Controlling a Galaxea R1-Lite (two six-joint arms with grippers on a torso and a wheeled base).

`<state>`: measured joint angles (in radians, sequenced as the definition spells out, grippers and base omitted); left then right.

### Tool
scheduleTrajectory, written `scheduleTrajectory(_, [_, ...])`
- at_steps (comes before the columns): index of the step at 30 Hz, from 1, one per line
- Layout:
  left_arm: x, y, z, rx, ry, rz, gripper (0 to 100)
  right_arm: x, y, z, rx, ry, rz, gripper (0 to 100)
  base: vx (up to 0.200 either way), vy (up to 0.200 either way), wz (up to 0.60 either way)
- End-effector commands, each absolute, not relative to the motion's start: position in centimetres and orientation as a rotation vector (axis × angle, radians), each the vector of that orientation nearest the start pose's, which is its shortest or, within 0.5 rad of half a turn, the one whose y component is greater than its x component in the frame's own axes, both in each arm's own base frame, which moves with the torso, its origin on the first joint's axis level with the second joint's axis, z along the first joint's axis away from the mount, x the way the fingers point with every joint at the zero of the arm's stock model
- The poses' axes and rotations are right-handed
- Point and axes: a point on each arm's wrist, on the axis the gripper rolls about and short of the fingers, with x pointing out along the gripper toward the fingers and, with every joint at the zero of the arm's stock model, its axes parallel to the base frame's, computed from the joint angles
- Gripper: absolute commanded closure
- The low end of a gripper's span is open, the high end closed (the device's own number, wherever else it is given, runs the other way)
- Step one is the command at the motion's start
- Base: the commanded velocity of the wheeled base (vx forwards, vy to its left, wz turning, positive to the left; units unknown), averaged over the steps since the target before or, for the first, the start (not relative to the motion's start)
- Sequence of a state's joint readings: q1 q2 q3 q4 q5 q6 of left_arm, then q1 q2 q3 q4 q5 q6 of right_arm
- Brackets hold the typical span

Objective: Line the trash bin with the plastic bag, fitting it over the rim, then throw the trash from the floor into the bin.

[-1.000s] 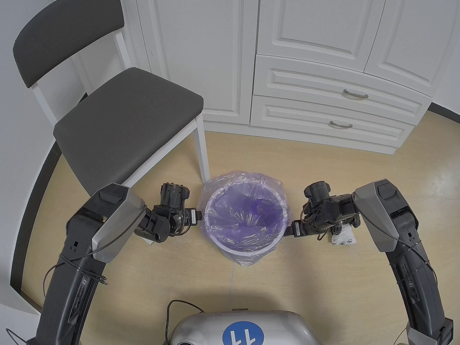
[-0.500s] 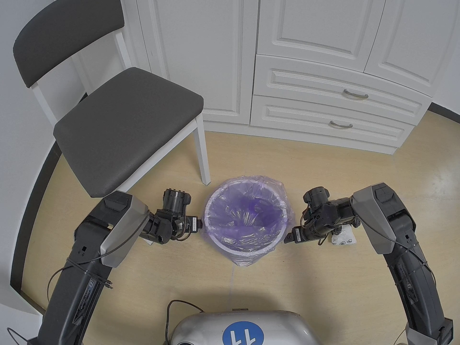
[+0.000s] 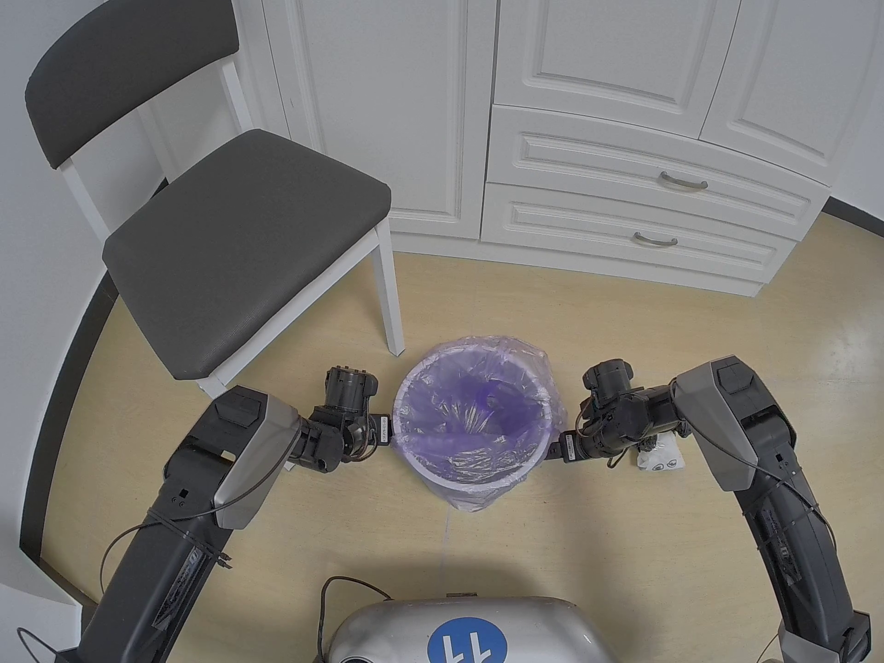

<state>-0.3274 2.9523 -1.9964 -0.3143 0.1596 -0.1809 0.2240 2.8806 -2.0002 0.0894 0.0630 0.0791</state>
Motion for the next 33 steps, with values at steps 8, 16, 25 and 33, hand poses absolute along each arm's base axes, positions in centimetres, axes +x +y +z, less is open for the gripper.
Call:
scheduleTrajectory(8, [51.6,-17.4,-10.4,-0.065,0.52,-0.111,0,50.4,11.6,-8.9,0.001,0.978,0.223,0,0.0,0.0,0.0])
scheduleTrajectory(16, [50.1,-15.7,-7.1,-0.077,0.561,-0.082,0,48.8,9.1,-2.5,0.039,0.967,0.235,0,0.0,0.0,0.0])
scheduleTrajectory(25, [46.2,-14.4,-4.2,-0.128,0.527,-0.128,0,46.4,6.6,3.9,0.047,0.907,0.299,0,0.0,0.0,0.0])
scheduleTrajectory(33, [43.5,-15.1,-1.6,-0.172,0.478,-0.159,0,44.8,6.4,7.8,0.045,0.827,0.305,0,0.0,0.0,0.0])
